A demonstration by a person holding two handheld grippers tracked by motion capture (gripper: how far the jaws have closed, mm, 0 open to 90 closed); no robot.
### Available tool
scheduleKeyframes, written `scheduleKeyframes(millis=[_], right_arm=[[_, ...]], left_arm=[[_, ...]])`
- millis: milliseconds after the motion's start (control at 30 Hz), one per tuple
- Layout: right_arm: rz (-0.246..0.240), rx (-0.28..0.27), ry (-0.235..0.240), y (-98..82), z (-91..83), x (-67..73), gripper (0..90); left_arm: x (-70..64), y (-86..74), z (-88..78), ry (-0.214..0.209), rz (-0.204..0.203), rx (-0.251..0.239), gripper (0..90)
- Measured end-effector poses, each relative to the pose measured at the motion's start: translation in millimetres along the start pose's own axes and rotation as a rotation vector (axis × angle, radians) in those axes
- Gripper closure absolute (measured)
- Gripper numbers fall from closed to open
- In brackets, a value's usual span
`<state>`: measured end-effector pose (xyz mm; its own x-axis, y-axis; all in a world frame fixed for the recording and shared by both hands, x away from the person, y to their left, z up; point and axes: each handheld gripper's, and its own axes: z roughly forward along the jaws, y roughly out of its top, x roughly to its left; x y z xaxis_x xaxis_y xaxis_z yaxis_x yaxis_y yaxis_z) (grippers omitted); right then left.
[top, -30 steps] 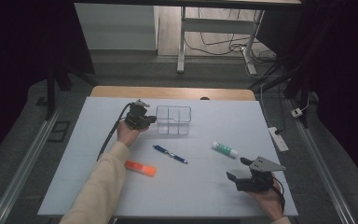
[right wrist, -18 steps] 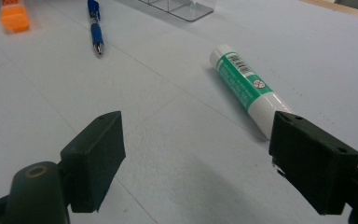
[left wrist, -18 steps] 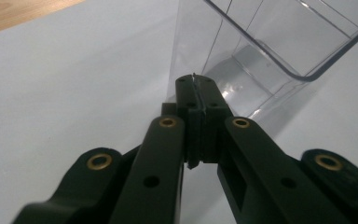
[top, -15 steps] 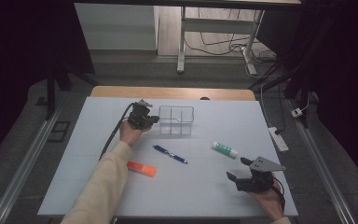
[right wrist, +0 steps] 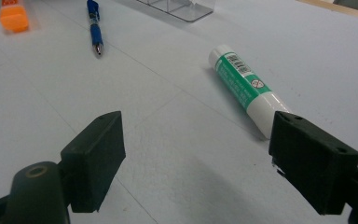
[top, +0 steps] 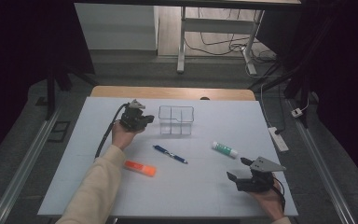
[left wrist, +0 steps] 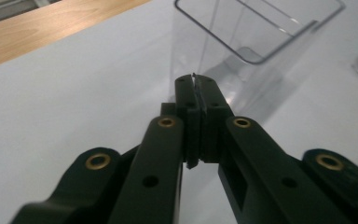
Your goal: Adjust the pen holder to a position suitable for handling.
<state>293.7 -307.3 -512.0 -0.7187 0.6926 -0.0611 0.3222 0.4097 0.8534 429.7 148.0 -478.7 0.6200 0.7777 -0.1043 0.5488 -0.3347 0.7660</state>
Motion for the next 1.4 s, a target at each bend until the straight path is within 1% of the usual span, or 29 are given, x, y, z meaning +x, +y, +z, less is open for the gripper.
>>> scheduleKeyframes(millis=[67, 133, 167, 200, 233, 300, 333, 400, 433, 467, 500, 533, 567, 633, 700, 733, 767, 800, 900, 933, 1033, 1167, 1400], right_arm=[[-0.002, -0.001, 0.003, 0.2, -0.4, 0.1, 17.6], [-0.002, -0.006, 0.004, 0.2, -0.3, 0.6, 17.7], [-0.003, -0.005, 0.003, 0.2, -0.4, 0.8, 17.7], [-0.002, -0.007, 0.003, 0.1, -0.4, 0.9, 17.7], [-0.001, -0.007, 0.003, 0.1, -0.5, 0.8, 17.7], [-0.002, -0.005, 0.001, 0.2, -0.7, 0.7, 17.7], [-0.001, -0.005, 0.001, 0.1, -0.4, 0.7, 17.7], [-0.002, -0.005, 0.004, -0.2, 0.3, 1.1, 17.7], [-0.006, -0.003, 0.006, -0.2, 0.3, 1.3, 17.8], [-0.007, -0.001, 0.006, -0.2, 0.3, 1.7, 17.7], [-0.009, 0.001, 0.007, -0.3, 0.1, 1.8, 17.7], [-0.009, 0.001, 0.007, -0.3, 0.1, 1.8, 17.7], [-0.010, 0.001, 0.007, -0.4, 0.1, 1.8, 17.7], [-0.007, -0.001, 0.006, -0.8, -0.3, 1.3, 17.8], [-0.008, -0.001, 0.006, -0.7, -0.3, 1.2, 17.7], [-0.008, -0.001, 0.006, -0.7, -0.3, 1.2, 17.7], [-0.008, -0.002, 0.006, -0.8, -0.3, 1.5, 17.8], [-0.011, 0.001, 0.007, -0.6, -0.7, 1.6, 17.7], [-0.013, -0.004, 0.007, -0.6, -2.2, 2.3, 17.8], [-0.013, -0.004, 0.007, -0.6, -2.2, 2.3, 17.8], [-0.010, -0.010, 0.008, -0.8, -2.4, 2.0, 17.8], [-0.016, -0.005, 0.009, -0.5, -2.2, 2.1, 17.9], [-0.018, -0.008, 0.010, -0.5, -2.1, 2.4, 17.9]], left_arm=[[-2.4, -7.1, -5.9, -0.047, 0.025, -0.013, 79.4], [-4.9, -11.2, -8.0, -0.058, 0.046, -0.008, 74.4], [-4.9, -11.2, -8.0, -0.058, 0.046, -0.008, 71.5], [-7.3, -14.8, -10.1, -0.069, 0.062, -0.004, 69.3], [-7.3, -14.8, -10.1, -0.069, 0.062, -0.004, 67.6], [-9.9, -18.2, -12.7, -0.085, 0.073, -0.009, 65.8], [-11.4, -20.2, -14.4, -0.094, 0.079, -0.010, 61.8], [-13.5, -23.1, -16.9, -0.109, 0.092, -0.007, 58.4], [-15.7, -25.7, -18.7, -0.121, 0.106, 0.005, 56.0], [-15.7, -25.7, -18.7, -0.121, 0.106, 0.005, 54.0], [-16.6, -26.7, -20.3, -0.123, 0.127, 0.025, 51.9], [-16.6, -26.7, -20.3, -0.123, 0.127, 0.025, 49.6], [-17.0, -27.2, -21.7, -0.131, 0.144, 0.034, 49.6], [-18.9, -27.8, -23.9, -0.141, 0.159, 0.038, 45.3], [-19.7, -27.6, -24.2, -0.135, 0.167, 0.042, 41.8], [-20.8, -27.3, -24.5, -0.125, 0.179, 0.050, 41.8], [-21.7, -27.3, -24.5, -0.126, 0.186, 0.053, 40.8], [-22.8, -27.4, -24.4, -0.133, 0.189, 0.053, 40.1], [-25.6, -27.2, -25.5, -0.155, 0.216, 0.052, 38.7], [-25.6, -27.2, -25.5, -0.155, 0.216, 0.052, 38.5], [-29.0, -26.3, -27.0, -0.170, 0.238, 0.049, 38.1], [-33.3, -25.5, -27.1, -0.186, 0.258, 0.048, 37.9], [-37.3, -24.7, -26.4, -0.193, 0.277, 0.058, 37.4]])
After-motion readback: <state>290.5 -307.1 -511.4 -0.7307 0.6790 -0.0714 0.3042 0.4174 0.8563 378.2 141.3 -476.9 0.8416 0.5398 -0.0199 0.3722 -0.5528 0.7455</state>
